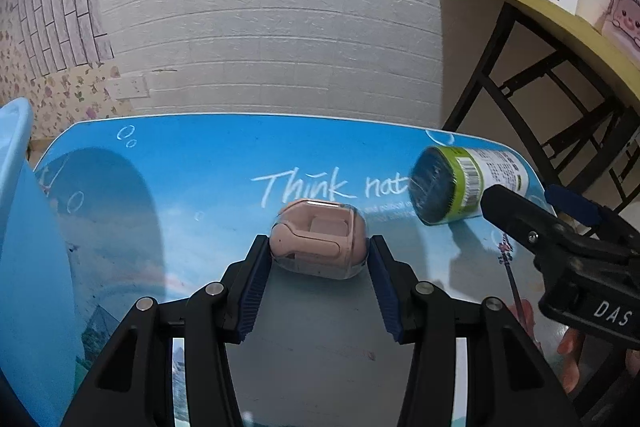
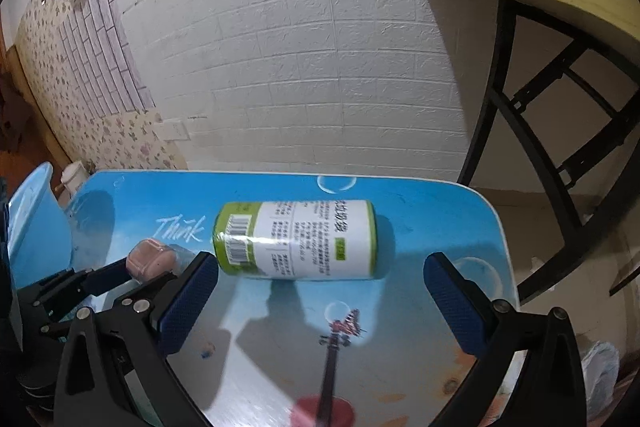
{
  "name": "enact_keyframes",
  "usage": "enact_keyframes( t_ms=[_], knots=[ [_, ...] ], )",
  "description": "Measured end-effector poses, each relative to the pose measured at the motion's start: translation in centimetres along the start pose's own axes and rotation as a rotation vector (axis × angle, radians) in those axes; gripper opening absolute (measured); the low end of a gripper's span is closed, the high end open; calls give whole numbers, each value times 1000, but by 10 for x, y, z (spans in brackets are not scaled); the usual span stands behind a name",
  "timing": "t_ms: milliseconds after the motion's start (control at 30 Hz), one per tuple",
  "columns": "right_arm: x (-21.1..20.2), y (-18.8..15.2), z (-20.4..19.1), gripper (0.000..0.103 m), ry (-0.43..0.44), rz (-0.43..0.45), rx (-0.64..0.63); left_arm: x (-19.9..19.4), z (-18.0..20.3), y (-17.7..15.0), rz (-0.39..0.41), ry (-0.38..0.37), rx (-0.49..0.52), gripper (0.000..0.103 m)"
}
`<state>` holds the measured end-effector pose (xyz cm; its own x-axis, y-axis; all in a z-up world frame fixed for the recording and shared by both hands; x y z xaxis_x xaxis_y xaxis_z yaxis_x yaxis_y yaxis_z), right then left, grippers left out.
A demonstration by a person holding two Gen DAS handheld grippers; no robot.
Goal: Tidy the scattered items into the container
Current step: 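Close the left gripper on the pink earbud case while the right gripper closes on the green can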
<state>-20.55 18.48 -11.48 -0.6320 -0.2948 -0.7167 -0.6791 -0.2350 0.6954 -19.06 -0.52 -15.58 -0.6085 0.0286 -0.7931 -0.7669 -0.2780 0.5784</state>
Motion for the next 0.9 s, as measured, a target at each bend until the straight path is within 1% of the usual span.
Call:
enact_keyframes(
  t_ms=[467,600,700,867,900],
  knots=[
    [22,8,-20,103,-13,-49,-43,8,-12,7,-4,-8,-29,47],
    [33,9,-22,103,-14,-64,-48,8,-13,7,3,-4,-16,47],
    [40,11,-22,103,-31,-72,-59,9,-12,8,7,1,-9,47],
    [52,12,-17,103,-32,-93,-58,8,-13,7,9,5,3,47],
    [54,11,-16,101,-33,-97,-54,8,-13,7,10,6,6,47]
  ],
)
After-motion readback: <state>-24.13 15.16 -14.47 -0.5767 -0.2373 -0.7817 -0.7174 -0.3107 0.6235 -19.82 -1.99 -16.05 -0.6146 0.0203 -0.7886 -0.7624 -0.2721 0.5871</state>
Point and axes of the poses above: each gripper's, at about its wrist camera, not at the fingertips, and x roughly the way its jaws point, z to its right, y to its top, the point moved 6 cm from there along x, roughly the way its jaws point, and after that the axes turned 6 degrees about -x, right-handed, at the moved point
